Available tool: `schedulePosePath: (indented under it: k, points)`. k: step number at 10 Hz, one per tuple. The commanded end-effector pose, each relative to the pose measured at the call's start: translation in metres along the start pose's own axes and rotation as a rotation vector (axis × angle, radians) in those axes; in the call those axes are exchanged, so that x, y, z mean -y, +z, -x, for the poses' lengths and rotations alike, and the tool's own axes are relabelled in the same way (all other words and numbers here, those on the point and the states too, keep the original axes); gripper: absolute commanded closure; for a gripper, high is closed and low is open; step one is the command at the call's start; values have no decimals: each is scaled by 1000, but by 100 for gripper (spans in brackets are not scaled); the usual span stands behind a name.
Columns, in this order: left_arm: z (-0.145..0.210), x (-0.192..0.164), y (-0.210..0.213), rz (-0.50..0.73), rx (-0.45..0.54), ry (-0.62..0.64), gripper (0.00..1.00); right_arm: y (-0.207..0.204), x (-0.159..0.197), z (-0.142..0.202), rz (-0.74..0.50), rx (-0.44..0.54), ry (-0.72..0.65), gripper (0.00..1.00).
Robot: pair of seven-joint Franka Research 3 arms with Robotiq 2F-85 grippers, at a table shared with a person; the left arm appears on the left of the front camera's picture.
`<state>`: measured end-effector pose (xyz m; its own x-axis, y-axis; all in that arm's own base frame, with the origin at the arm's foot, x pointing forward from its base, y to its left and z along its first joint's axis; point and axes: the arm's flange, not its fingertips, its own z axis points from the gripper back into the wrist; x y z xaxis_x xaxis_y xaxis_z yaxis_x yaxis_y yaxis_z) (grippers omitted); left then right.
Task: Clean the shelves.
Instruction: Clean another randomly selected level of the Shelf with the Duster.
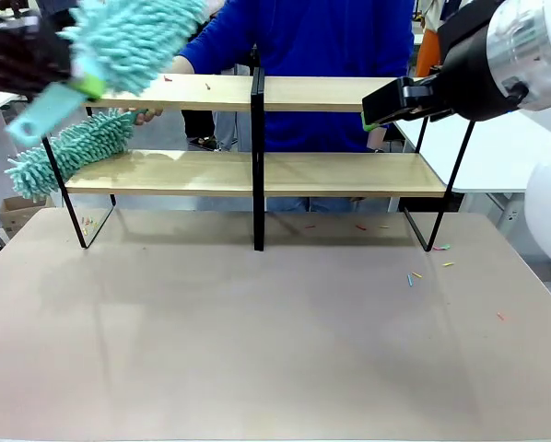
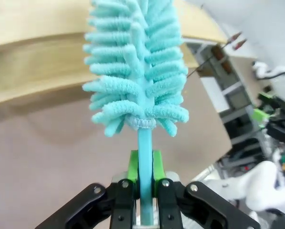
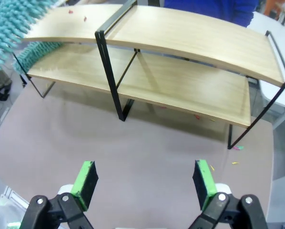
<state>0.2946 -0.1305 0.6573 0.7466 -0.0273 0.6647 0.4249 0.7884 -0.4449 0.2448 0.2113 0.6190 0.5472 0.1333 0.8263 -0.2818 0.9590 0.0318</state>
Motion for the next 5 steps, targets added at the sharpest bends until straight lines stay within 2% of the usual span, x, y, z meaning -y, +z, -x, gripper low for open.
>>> schedulePosePath:
  k: [1, 2, 3, 4, 5]
  points:
    - [-23, -17, -14, 76, -96, 96, 87, -1, 0, 0, -5, 0, -4, 0]
    - [0, 0, 0, 0, 0, 0, 87, -1, 0, 0, -5, 0, -4, 0]
    - [0, 0, 0, 0, 0, 0, 87, -1, 0, 0, -5, 0, -4, 0]
    - [-11, 3, -29, 34, -62, 23, 87, -1, 0, 0, -5, 0, -4, 0]
    - [-13, 14, -30, -58, -35, 27, 87, -1, 0, 0, -5, 0, -4, 0]
